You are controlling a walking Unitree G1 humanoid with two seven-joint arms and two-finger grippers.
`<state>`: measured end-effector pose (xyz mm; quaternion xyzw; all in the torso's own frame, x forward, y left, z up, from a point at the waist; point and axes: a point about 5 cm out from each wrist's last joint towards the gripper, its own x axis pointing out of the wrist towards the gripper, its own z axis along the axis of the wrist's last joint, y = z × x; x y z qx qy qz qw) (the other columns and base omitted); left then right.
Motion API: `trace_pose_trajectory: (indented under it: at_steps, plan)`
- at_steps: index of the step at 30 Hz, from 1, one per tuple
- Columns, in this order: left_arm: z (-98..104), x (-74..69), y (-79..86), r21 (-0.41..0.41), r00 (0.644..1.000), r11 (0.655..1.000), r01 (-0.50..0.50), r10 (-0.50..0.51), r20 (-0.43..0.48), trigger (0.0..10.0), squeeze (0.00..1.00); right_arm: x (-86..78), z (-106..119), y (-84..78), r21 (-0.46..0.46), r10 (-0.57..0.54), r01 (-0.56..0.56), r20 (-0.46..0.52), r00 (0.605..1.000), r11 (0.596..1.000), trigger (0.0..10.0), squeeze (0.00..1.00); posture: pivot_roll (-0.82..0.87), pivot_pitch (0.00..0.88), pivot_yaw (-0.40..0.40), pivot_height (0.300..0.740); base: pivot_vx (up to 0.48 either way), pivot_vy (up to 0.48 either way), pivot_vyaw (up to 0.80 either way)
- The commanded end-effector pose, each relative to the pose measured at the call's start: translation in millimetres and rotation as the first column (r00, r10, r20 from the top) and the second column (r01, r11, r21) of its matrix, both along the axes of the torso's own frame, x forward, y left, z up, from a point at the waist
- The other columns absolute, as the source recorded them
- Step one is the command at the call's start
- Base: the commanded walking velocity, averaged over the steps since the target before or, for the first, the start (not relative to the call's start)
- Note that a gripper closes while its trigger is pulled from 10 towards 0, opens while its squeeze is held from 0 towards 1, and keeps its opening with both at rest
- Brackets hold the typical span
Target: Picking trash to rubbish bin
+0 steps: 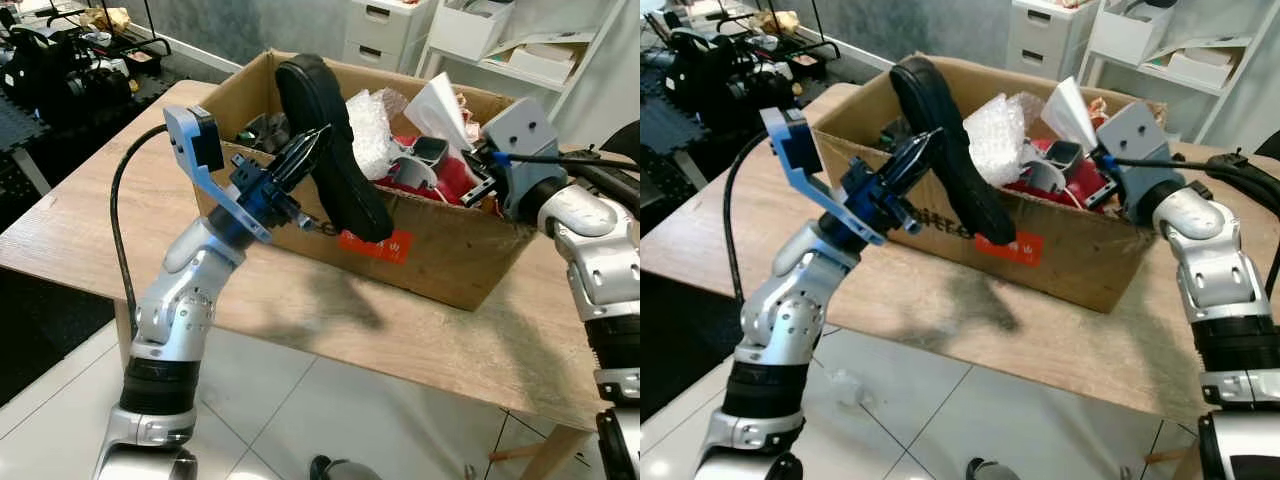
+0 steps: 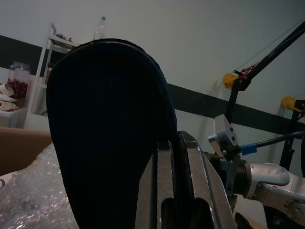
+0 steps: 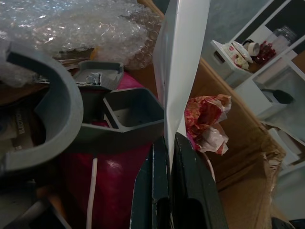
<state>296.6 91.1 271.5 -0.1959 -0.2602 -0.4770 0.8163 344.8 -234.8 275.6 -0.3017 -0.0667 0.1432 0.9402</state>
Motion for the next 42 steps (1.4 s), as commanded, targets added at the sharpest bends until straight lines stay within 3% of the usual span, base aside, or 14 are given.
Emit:
trace_pose_trajectory:
  at_steps: [1, 7, 15, 20, 24, 25, 26, 33, 40, 41, 42]
  plan:
    - [7.4, -1.1, 2.5, -0.021, 1.0, 1.0, 0.004, -0.004, 0.02, 10.0, 0.0, 0.3, -5.2, -1.6, -0.004, -0.018, 0.018, -0.032, 0.999, 1.0, 10.0, 0.0, -0.04, 0.111, -0.019, 0.74, 0.0, -0.48, 0.0]
    - [16.1, 3.2, 10.8, -0.087, 0.999, 0.995, -0.052, 0.053, 0.012, 10.0, 0.0, -2.5, -5.4, -3.6, -0.005, -0.031, 0.031, -0.052, 0.998, 1.0, 10.0, 0.0, -0.03, 0.117, -0.02, 0.74, 0.0, -0.424, 0.0]
    - [13.2, 7.3, 13.9, -0.082, 0.996, 0.992, -0.09, 0.09, -0.004, 10.0, 0.0, -3.7, -8.0, -0.8, -0.024, -0.023, 0.021, -0.071, 0.997, 0.999, 10.0, 0.0, -0.03, 0.118, -0.023, 0.74, 0.0, 0.0, 0.0]
    - [12.9, 7.2, 13.4, -0.082, 0.996, 0.993, -0.089, 0.089, -0.006, 10.0, 0.0, -5.6, -8.0, 2.5, -0.121, 0.007, -0.017, -0.081, 0.997, 0.992, 10.0, 0.0, -0.03, 0.117, -0.028, 0.74, 0.0, 0.0, 0.0]
    - [13.7, 7.1, 13.7, -0.083, 0.996, 0.992, -0.091, 0.091, -0.001, 10.0, 0.0, -5.7, -7.5, 2.5, -0.117, 0.018, -0.028, -0.091, 0.996, 0.993, 10.0, 0.02, -0.03, 0.116, -0.031, 0.74, 0.0, 0.0, 0.0]
    - [14.1, 6.9, 13.8, -0.085, 0.996, 0.992, -0.092, 0.092, 0.002, 10.0, 0.0, -5.9, -6.7, 2.7, -0.111, 0.027, -0.037, -0.095, 0.995, 0.993, 10.0, 0.25, -0.03, 0.116, -0.032, 0.74, 0.0, 0.0, 0.0]
    - [14.7, 6.9, 14.5, -0.086, 0.995, 0.992, -0.095, 0.096, 0.006, 10.0, 0.0, -6.1, -3.8, 3.8, -0.097, 0.04, -0.048, -0.087, 0.995, 0.994, 10.0, 1.0, -0.03, 0.116, -0.032, 0.74, 0.0, 0.0, 0.0]
    - [18.0, 5.8, 18.5, -0.093, 0.995, 0.991, -0.098, 0.1, 0.024, 10.0, 0.0, -5.9, 10.4, 4.8, -0.073, 0.048, -0.049, -0.007, 0.999, 0.996, 10.0, 1.0, -0.03, 0.116, -0.033, 0.74, 0.0, 0.0, 0.0]
    - [26.2, -0.7, 27.4, -0.113, 0.995, 0.991, -0.067, 0.075, 0.066, 10.0, 0.0, -8.2, 39.1, 4.3, 0.02, 0.024, -0.029, 0.192, 0.981, 0.999, 10.0, 1.0, -0.03, 0.115, -0.028, 0.74, 0.0, 0.0, 0.0]
    - [29.1, -1.9, 29.2, -0.124, 0.995, 0.99, -0.063, 0.072, 0.075, 10.0, 0.0, -9.3, 45.2, 3.9, 0.051, 0.016, -0.029, 0.232, 0.973, 0.998, 10.0, 0.91, -0.03, 0.116, -0.027, 0.74, 0.0, 0.0, 0.0]
    - [34.5, -4.0, 32.0, -0.151, 0.994, 0.987, -0.05, 0.063, 0.087, 10.0, 0.0, -11.2, 52.5, 3.6, 0.084, 0.011, -0.035, 0.276, 0.961, 0.996, 10.0, 0.03, -0.03, 0.116, -0.025, 0.74, 0.0, 0.0, 0.0]
